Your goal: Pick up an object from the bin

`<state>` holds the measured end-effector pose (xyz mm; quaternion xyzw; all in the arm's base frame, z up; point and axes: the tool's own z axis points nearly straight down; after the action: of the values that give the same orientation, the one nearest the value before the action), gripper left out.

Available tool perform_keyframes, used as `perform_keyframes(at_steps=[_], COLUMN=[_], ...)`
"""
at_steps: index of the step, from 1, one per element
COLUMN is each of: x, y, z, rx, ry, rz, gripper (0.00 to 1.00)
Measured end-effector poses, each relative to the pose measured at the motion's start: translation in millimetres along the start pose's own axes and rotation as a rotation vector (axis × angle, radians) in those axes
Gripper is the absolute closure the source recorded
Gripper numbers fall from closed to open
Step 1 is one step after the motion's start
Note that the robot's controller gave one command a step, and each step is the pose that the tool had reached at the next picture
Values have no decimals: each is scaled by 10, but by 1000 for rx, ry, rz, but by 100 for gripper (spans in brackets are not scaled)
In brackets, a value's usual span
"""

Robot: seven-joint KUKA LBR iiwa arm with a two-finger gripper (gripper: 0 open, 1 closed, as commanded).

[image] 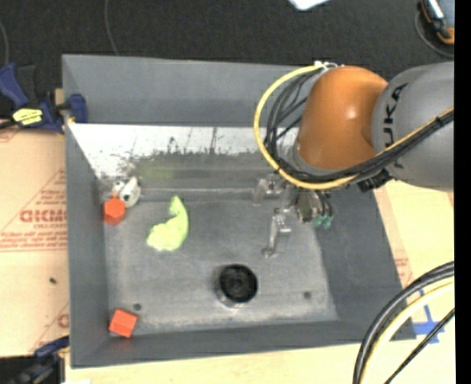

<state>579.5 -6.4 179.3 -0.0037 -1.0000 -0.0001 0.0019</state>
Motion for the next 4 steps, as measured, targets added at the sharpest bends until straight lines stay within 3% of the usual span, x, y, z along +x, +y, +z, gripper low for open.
perform_keyframes(at_steps=[1,2,3,4], x=[-14,457,400,798], y=[-1,270,288,388], z=[-48,1097,510,804], rx=[0,2,0,2], ry=[-8,10,-11,11], rz=[0,-59,-16,86], gripper=[0,0,0,0])
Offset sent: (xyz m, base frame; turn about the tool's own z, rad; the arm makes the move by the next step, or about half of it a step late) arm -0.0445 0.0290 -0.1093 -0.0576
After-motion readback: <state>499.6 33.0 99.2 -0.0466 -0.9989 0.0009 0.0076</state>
